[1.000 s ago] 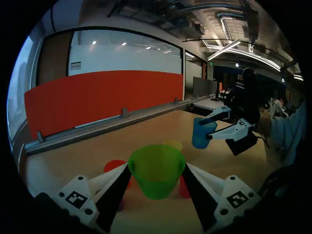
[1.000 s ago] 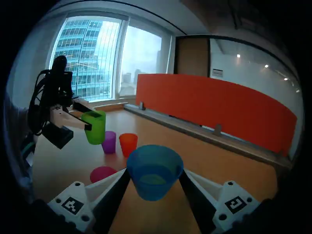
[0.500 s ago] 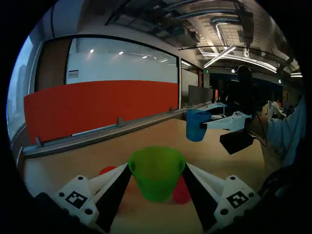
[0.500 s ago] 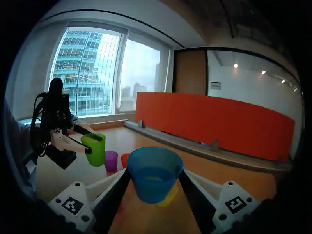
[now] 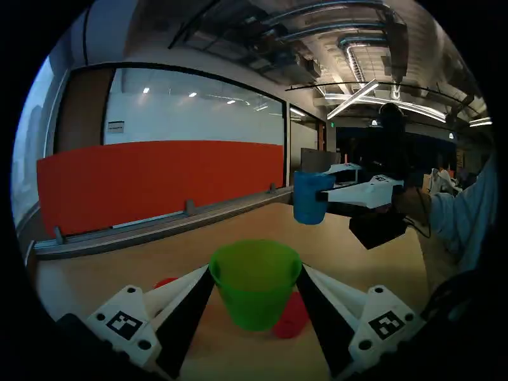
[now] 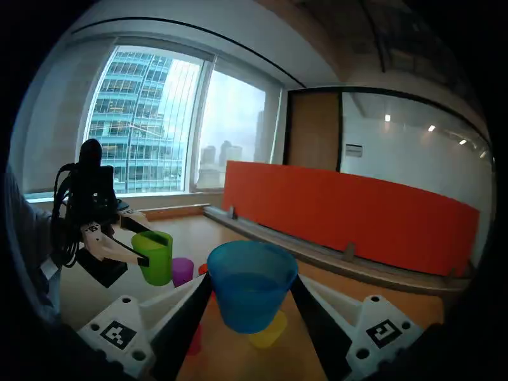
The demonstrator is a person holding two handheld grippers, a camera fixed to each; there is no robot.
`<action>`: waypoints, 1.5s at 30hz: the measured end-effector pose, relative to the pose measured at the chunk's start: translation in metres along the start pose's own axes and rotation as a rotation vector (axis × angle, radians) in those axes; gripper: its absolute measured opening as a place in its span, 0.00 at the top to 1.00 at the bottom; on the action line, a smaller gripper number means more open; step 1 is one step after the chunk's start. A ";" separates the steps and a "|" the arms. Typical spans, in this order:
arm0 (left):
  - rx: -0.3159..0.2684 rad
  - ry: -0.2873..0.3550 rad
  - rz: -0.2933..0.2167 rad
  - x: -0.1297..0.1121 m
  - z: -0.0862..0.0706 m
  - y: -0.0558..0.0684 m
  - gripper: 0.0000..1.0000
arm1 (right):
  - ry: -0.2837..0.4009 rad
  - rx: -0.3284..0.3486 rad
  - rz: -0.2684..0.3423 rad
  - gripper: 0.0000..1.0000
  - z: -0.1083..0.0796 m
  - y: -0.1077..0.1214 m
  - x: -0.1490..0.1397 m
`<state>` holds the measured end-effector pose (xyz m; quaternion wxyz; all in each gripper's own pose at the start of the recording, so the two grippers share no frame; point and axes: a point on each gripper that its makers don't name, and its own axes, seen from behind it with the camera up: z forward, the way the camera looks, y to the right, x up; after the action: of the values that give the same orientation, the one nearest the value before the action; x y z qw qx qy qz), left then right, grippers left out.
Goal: Pour water
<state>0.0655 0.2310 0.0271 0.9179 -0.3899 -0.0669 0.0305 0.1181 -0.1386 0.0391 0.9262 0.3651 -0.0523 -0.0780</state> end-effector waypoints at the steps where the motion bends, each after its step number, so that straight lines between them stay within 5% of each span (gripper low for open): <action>1: -0.002 0.002 0.001 0.001 0.000 0.001 0.12 | 0.001 0.004 -0.005 0.11 0.001 -0.001 0.002; 15: -0.012 0.032 -0.010 0.010 -0.006 0.002 0.12 | 0.020 0.058 -0.106 0.11 0.012 -0.018 0.035; 45: -0.022 0.044 0.005 0.019 -0.009 0.010 0.12 | 0.076 0.090 -0.464 0.11 0.042 -0.042 0.105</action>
<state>0.0855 0.2335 0.0154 0.9147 -0.4009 -0.0461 0.0232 0.2102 -0.2167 0.0452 0.8676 0.4109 0.0646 -0.2723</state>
